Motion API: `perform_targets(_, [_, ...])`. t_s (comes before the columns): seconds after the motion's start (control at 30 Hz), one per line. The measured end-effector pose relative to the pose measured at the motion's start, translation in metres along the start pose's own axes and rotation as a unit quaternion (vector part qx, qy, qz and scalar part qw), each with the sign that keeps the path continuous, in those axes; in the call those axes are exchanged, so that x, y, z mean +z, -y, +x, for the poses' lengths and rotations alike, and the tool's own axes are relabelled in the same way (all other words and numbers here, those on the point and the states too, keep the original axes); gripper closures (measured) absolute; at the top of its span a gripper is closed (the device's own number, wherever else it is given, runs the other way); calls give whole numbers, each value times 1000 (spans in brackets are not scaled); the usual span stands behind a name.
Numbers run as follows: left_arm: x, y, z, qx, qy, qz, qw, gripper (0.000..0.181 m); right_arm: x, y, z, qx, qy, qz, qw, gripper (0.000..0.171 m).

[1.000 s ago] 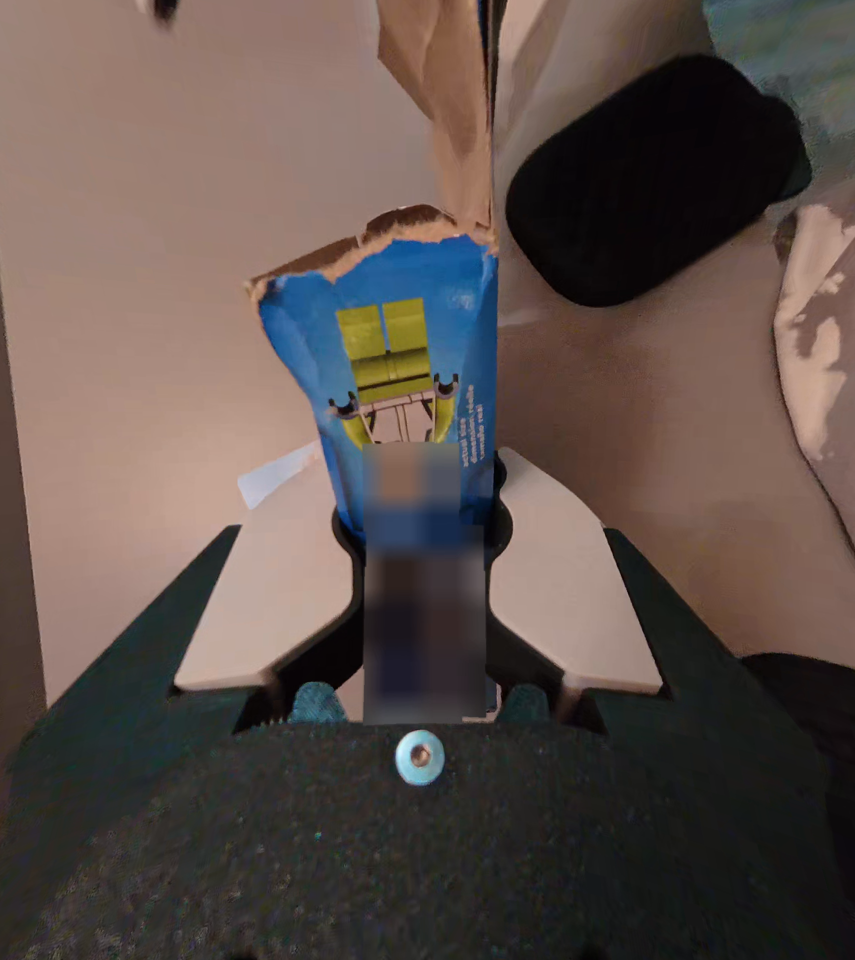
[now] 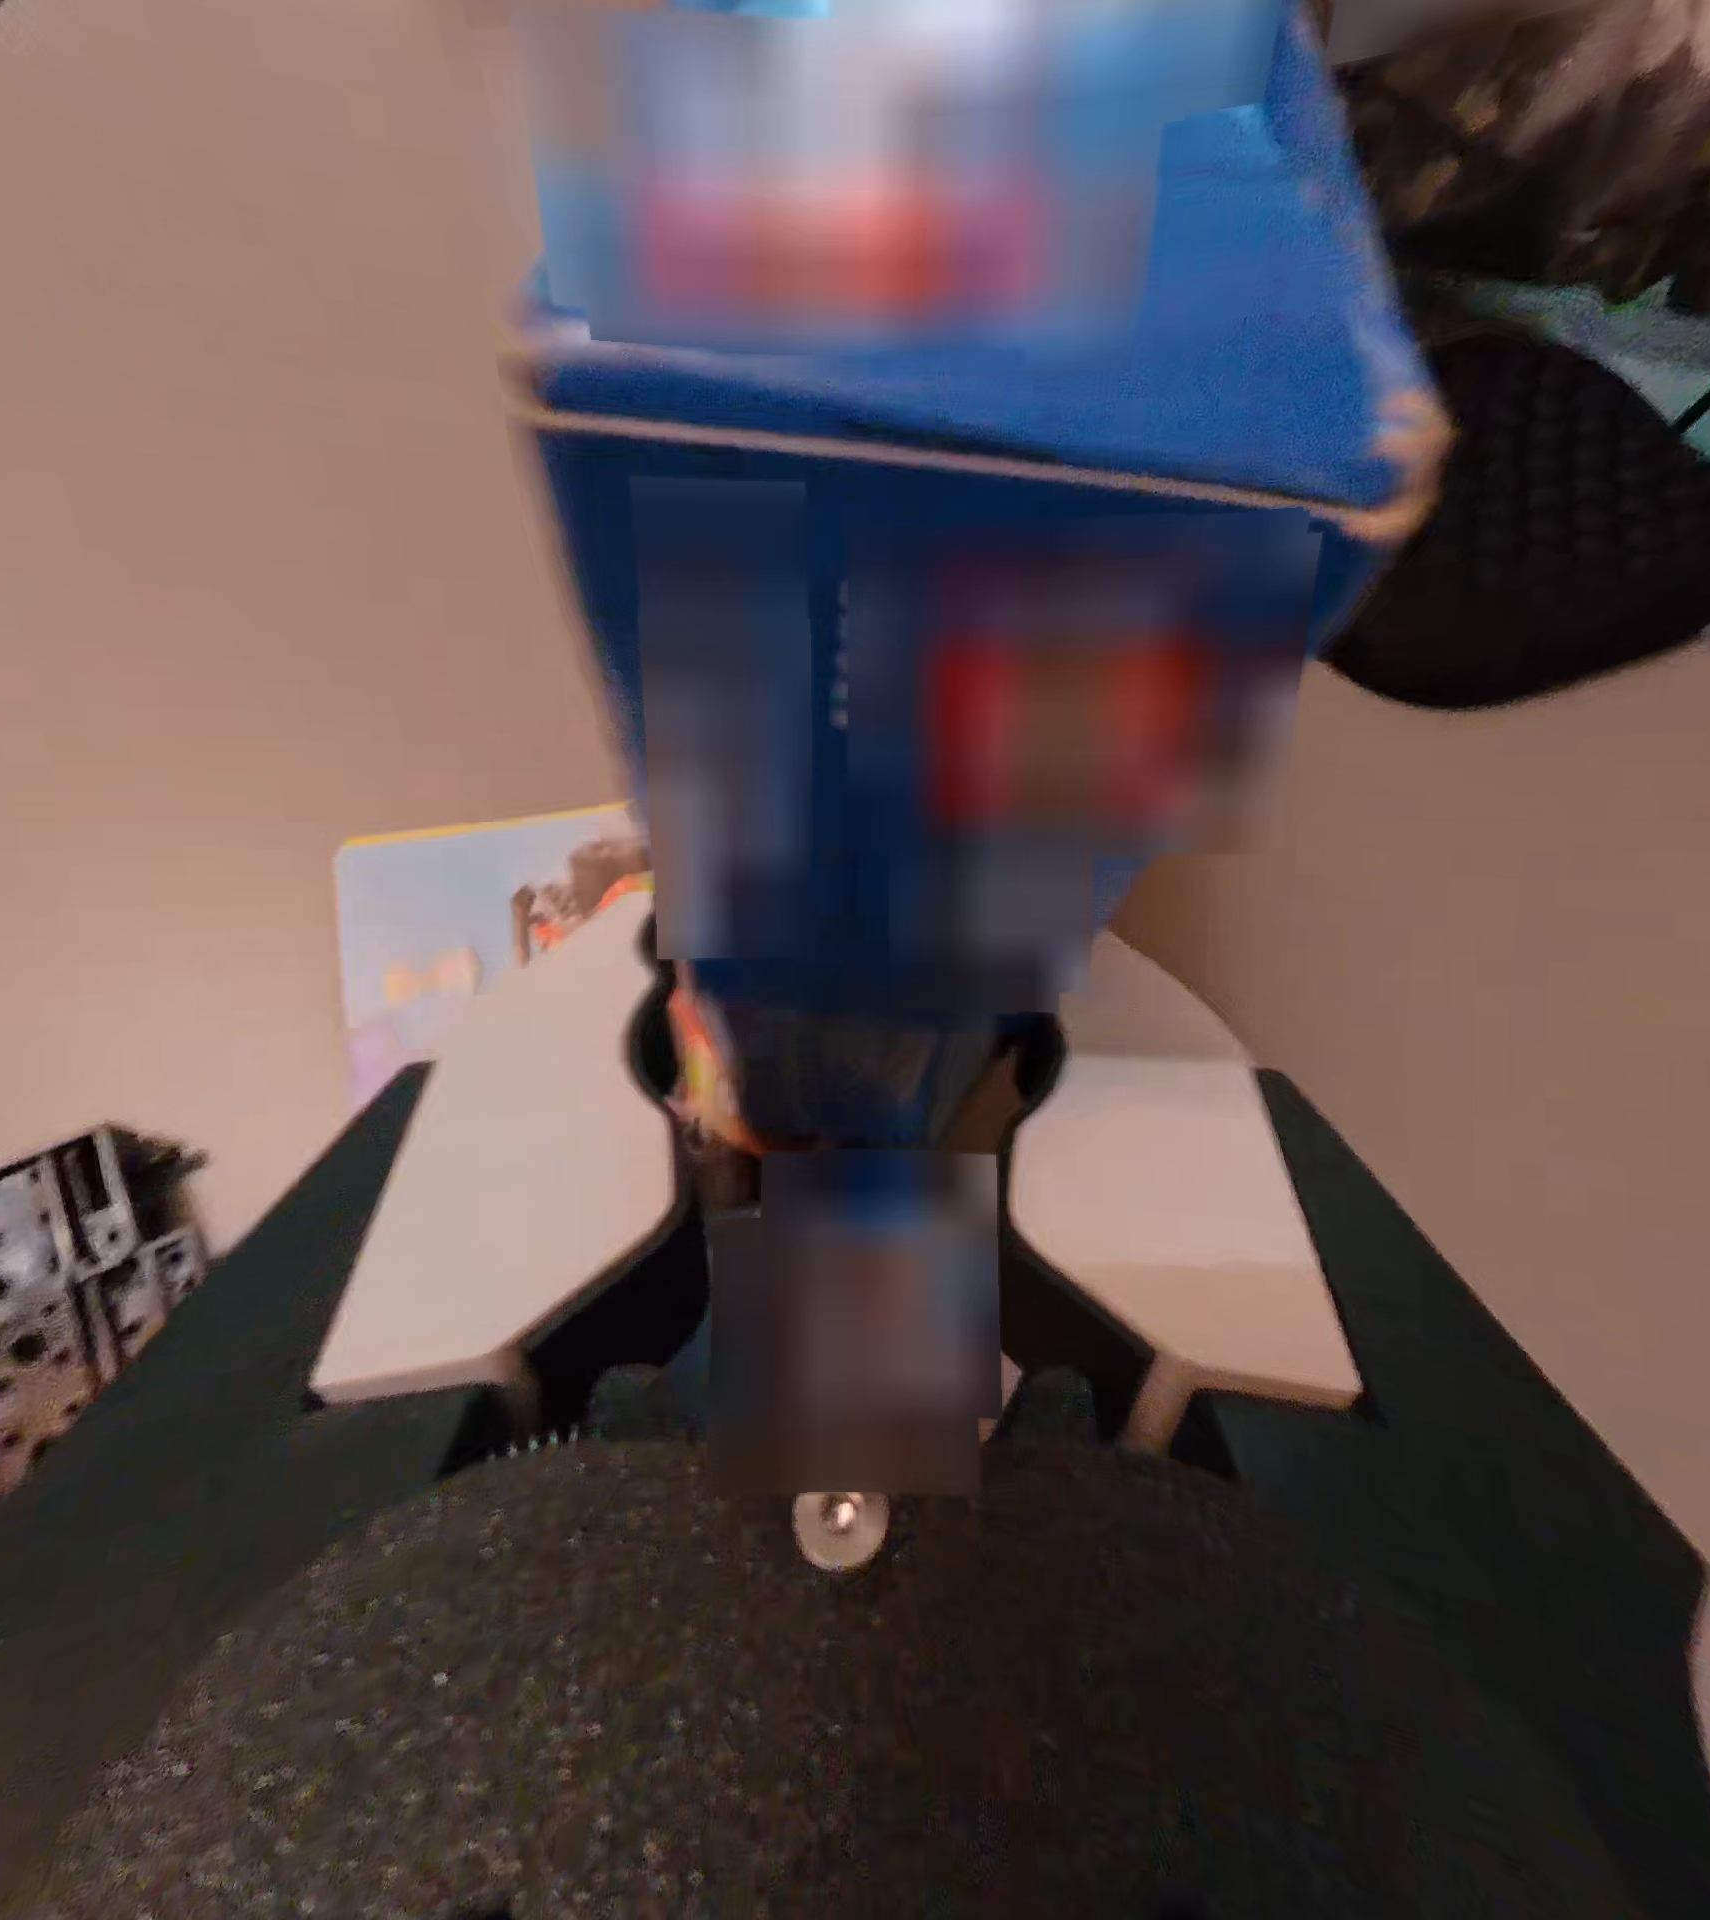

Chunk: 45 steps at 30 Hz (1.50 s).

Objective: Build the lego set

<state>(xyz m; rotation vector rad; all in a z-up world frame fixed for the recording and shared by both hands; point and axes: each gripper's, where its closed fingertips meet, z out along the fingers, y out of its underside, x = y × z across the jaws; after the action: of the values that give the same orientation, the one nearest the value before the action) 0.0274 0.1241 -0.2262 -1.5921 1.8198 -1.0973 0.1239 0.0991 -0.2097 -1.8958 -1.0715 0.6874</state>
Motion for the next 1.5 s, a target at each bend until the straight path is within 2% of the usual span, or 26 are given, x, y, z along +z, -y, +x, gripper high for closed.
perform_targets(0.03, [3,3,1,-2,2,14,1000,126,-1,-1,1,2,-5,-6,1000,115])
perform_targets(0.13, [-2,11,1,-15,3,48,999,128,-8,2,3,33,-3,8,999,125])
perform_targets(0.27, [-26,28,-4,-28,10,104,994,131,-12,15,12,52,-17,36,998,109])
perform_targets(0.37, [-46,32,-15,-46,28,140,989,134,-11,27,25,70,-28,62,995,107])
perform_targets(0.47, [-60,26,-25,-66,45,167,983,136,4,32,34,90,-34,60,994,110])
perform_targets(0.6, [-68,14,-39,-89,70,181,977,133,36,27,45,88,-56,12,994,107])
perform_targets(0.7, [-70,1,-46,-66,113,147,980,129,47,23,60,89,-89,-9,992,105])
perform_targets(0.83, [-83,-6,-50,-58,163,130,976,123,46,21,63,92,-85,0,992,107])
perform_targets(0.97, [-94,-15,-53,-40,213,102,971,127,39,20,66,96,-116,11,989,107])
perform_targets(1.13, [-91,-20,-54,-15,256,75,964,126,34,29,63,97,-137,28,985,105])
perform_targets(1.37, [-85,-20,-58,-23,273,62,960,127,61,48,49,84,-125,36,988,102])
perform_targets(1.43, [-81,-19,-57,-35,263,59,962,127,74,53,40,72,-91,33,993,110])
perform_targets(1.5, [-83,-20,-61,-41,274,57,959,127,79,56,44,52,-96,33,993,110])
